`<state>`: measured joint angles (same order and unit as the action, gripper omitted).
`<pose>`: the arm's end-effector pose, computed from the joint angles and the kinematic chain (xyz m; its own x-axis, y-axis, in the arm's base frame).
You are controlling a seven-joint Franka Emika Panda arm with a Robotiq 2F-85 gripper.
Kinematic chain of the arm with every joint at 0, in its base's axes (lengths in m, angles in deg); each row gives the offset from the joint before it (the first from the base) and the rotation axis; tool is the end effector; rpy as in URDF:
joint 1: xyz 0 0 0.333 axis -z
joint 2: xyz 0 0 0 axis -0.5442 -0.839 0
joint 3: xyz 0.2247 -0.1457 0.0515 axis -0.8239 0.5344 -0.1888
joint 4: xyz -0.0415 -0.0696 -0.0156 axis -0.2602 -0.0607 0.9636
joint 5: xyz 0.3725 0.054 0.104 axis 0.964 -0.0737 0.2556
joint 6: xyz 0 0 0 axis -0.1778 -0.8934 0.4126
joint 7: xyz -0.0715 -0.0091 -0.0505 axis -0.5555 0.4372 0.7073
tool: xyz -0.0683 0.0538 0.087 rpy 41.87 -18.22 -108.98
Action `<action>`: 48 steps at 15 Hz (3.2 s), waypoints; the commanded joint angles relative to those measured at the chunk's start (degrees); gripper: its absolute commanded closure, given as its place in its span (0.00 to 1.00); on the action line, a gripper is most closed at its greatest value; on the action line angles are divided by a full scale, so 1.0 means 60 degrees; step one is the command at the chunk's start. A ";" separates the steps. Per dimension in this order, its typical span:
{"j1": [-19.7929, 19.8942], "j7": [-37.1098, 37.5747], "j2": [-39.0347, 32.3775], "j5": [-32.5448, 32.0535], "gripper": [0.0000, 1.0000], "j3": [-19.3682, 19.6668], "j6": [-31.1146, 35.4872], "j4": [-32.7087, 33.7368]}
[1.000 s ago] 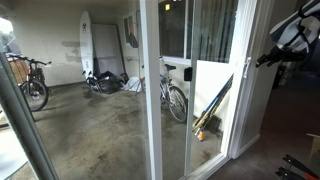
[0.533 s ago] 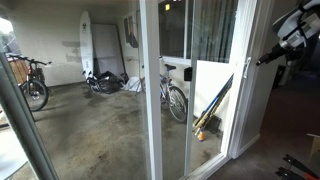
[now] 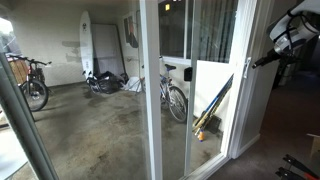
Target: Open the door
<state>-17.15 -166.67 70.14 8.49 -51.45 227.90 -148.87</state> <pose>0.4065 -0.4320 0.3413 0.6914 -0.1574 0.7051 -0.2954 -0.9523 0.0770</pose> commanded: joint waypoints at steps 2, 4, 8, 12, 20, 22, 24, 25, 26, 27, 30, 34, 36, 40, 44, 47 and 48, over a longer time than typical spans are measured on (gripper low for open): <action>0.0231 -0.1319 -0.0712 0.0892 0.00 -0.0133 -0.0246 0.0586; 0.0043 -0.0759 -0.0590 0.0534 0.00 -0.0029 -0.0079 0.0380; 0.0042 -0.0809 -0.0674 0.0561 0.00 -0.0031 -0.0079 0.0408; 0.0041 -0.0809 -0.0673 0.0561 0.00 -0.0030 -0.0079 0.0408; 0.0431 -0.3524 -0.0697 0.2592 0.00 -0.0234 -0.0857 0.0645; 0.0490 -0.4225 -0.0815 0.3073 0.00 -0.0187 -0.1311 0.0691; 0.0565 -0.4652 -0.0938 0.3436 0.00 -0.0148 -0.1680 0.0719; 0.0611 -0.4821 -0.0999 0.3571 0.00 -0.0138 -0.1874 0.0741; 0.0668 -0.5023 -0.1099 0.3777 0.00 -0.0149 -0.2101 0.0808; 0.0713 -0.5224 -0.1174 0.3960 0.00 -0.0156 -0.2319 0.0850; 0.1147 -0.5445 -0.1386 0.4167 0.00 -0.0593 -0.2614 0.1076; 0.1257 -0.5513 -0.1583 0.4297 0.00 -0.0769 -0.2862 0.1303; 0.1204 -0.5471 -0.1617 0.4225 0.00 -0.0855 -0.2915 0.1351; 0.1066 -0.5950 -0.1484 0.4415 0.00 -0.1120 -0.2810 0.1152; 0.0969 -0.6837 -0.1370 0.4997 0.00 -0.1276 -0.2700 0.0907; 0.0849 -0.7610 -0.1280 0.5606 0.00 -0.1274 -0.2652 0.0688; 0.0775 -0.7968 -0.1189 0.5949 0.00 -0.1294 -0.2588 0.0540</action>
<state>-11.23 -207.50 60.67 39.27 -58.23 211.71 -142.14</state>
